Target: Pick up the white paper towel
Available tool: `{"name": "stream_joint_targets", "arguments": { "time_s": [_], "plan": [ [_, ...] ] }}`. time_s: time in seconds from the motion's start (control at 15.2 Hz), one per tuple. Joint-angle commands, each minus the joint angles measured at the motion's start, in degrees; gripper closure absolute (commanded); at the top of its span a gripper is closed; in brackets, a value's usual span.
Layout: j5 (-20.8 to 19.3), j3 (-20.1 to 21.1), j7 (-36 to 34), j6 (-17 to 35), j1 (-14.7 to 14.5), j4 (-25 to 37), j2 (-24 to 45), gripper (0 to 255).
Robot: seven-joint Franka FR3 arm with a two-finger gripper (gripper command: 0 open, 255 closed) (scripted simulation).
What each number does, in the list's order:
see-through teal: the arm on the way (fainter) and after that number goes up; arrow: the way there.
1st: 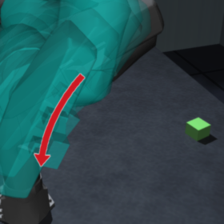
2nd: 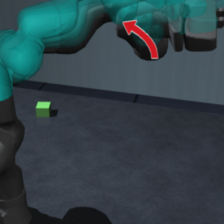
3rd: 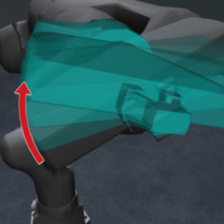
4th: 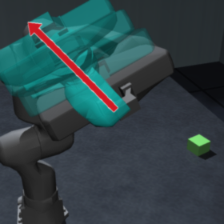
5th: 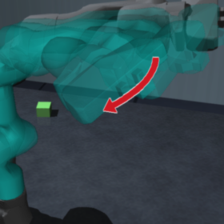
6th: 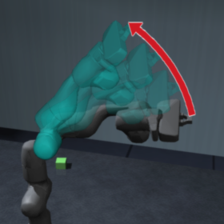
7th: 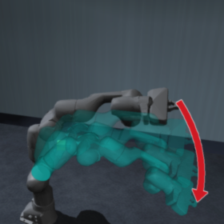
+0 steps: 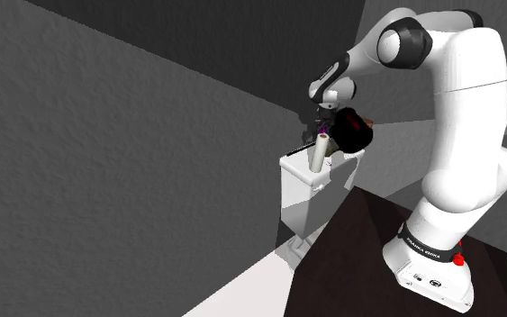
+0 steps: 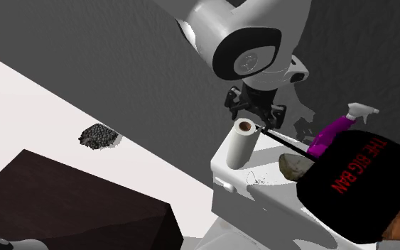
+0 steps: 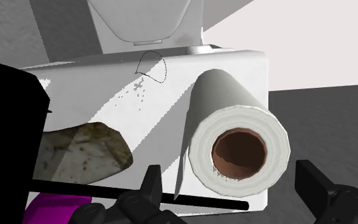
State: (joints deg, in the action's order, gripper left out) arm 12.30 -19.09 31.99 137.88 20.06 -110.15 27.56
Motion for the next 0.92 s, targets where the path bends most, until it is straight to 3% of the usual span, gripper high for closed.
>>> {"name": "stream_joint_targets", "arguments": {
  "time_s": [0.0,0.07,0.13,0.86],
  "plan": [
    [0.4,0.25,0.3,1.04,0.2,-0.3,0.74,0],
    [0.4,0.25,0.3,1.04,0.2,-0.31,0.74,0],
    [0.4,0.25,0.3,1.04,0.2,-0.31,0.74,255],
    [-0.11,-0.1,-0.02,-0.08,-0.06,-0.23,-0.34,255]
  ]
}}
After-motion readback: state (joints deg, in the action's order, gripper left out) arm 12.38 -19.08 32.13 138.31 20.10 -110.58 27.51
